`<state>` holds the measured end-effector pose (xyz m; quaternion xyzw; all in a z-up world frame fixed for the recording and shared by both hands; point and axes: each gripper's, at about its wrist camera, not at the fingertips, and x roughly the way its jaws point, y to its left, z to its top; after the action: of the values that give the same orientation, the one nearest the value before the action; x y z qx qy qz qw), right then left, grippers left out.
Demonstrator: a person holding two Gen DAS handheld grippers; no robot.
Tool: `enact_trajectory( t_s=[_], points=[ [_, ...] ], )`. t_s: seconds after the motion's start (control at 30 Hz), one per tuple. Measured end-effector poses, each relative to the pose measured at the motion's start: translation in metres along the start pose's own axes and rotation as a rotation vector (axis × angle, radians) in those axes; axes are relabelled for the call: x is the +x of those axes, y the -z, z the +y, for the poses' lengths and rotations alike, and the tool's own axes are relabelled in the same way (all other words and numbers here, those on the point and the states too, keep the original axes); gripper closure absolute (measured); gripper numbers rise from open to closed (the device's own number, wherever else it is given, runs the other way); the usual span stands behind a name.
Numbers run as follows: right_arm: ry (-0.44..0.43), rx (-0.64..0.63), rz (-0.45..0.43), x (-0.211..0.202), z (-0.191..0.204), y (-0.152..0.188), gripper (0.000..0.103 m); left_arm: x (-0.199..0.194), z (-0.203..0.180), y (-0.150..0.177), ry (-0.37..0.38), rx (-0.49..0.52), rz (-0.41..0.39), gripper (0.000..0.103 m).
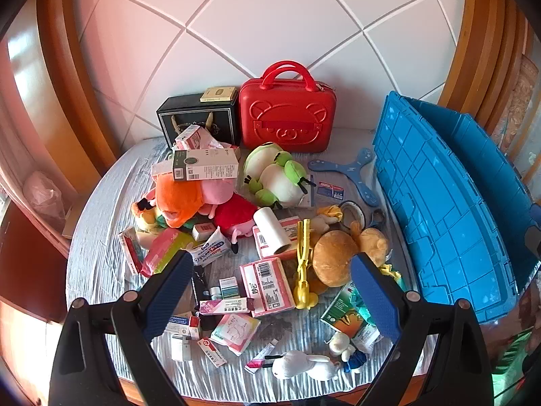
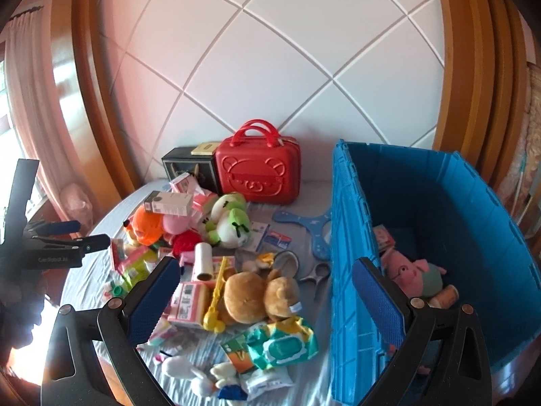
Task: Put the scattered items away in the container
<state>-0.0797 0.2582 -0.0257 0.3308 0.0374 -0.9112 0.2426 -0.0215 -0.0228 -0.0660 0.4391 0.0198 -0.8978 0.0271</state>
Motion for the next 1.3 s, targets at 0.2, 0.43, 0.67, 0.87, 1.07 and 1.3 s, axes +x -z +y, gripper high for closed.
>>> enact_trajectory(
  t_s=[0.2, 0.43, 0.67, 0.87, 1.07, 1.3],
  points=[
    [-0.075, -0.020, 0.057, 0.035, 0.007, 0.016, 0.000, 0.034, 0.032, 0.024, -0.068, -0.051, 0.050, 0.008],
    [-0.169, -0.078, 0.131, 0.083, 0.033, 0.031, 0.000, 0.075, 0.092, 0.070, -0.180, -0.162, 0.152, 0.008],
    [-0.229, -0.141, 0.218, 0.131, 0.082, 0.045, 0.000, 0.132, 0.168, 0.137, -0.274, -0.298, 0.292, 0.008],
    [-0.212, -0.175, 0.272, 0.162, 0.126, 0.060, 0.000, 0.175, 0.209, 0.173, -0.268, -0.382, 0.366, 0.008],
    [-0.188, -0.220, 0.354, 0.194, 0.157, 0.080, 0.000, 0.219, 0.230, 0.189, -0.195, -0.539, 0.412, 0.008],
    [-0.166, -0.237, 0.401, 0.218, 0.176, 0.089, 0.000, 0.257, 0.245, 0.193, -0.203, -0.669, 0.420, 0.011]
  ],
)
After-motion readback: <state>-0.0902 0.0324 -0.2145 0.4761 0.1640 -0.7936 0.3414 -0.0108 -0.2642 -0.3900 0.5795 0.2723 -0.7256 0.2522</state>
